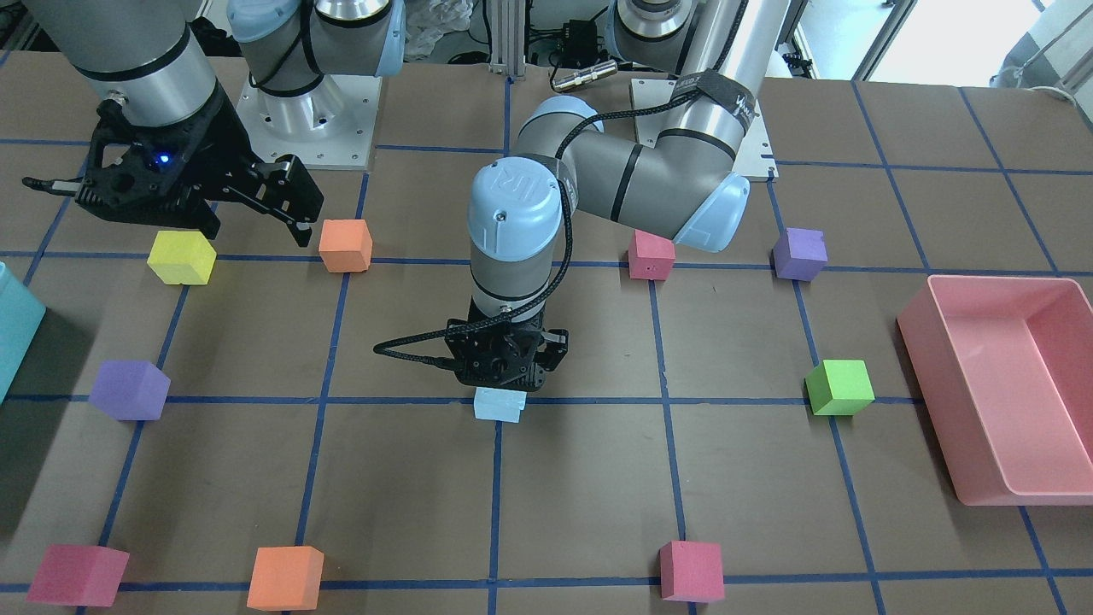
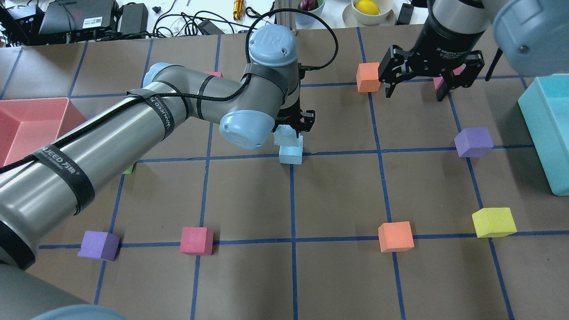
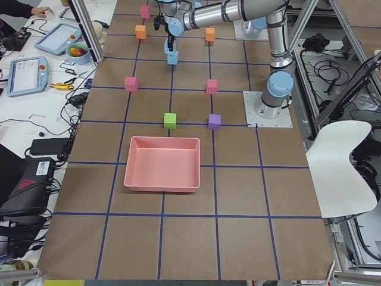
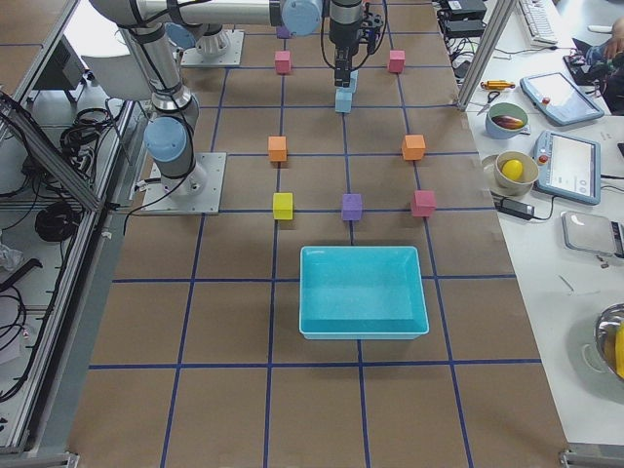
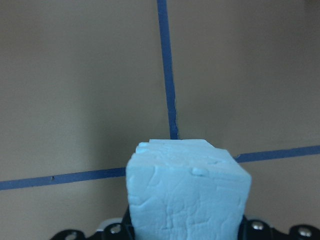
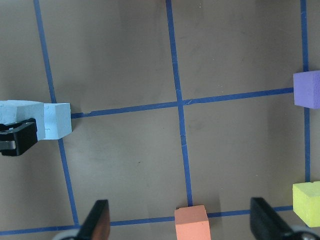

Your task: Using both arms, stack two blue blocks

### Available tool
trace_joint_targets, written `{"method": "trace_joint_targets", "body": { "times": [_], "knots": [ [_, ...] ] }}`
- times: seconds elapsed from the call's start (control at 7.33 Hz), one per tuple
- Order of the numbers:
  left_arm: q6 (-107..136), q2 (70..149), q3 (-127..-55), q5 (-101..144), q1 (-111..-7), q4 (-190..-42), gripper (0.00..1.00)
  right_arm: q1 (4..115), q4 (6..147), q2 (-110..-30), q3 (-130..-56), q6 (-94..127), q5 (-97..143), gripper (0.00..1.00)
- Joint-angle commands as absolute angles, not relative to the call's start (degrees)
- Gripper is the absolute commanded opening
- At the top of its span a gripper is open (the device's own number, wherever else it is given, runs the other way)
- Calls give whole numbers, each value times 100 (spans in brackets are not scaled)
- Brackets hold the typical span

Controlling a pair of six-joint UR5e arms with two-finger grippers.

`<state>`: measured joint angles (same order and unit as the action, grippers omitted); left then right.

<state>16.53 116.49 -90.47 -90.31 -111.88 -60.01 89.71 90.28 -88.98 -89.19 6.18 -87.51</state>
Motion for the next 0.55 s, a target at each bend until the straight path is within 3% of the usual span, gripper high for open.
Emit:
{"method": "trace_joint_targets", "body": {
  "times": [0.0,0.41],
  "knots": [
    [1713,11698,-9079,-9053,-11188,-5994,0,8974,8877,-9026,-8947,615,-8763,100],
    [1740,11751,-9088,-9009,-11215,-5994,0,8956,8859,-9035,-8956,554,-8980,100]
  ]
}}
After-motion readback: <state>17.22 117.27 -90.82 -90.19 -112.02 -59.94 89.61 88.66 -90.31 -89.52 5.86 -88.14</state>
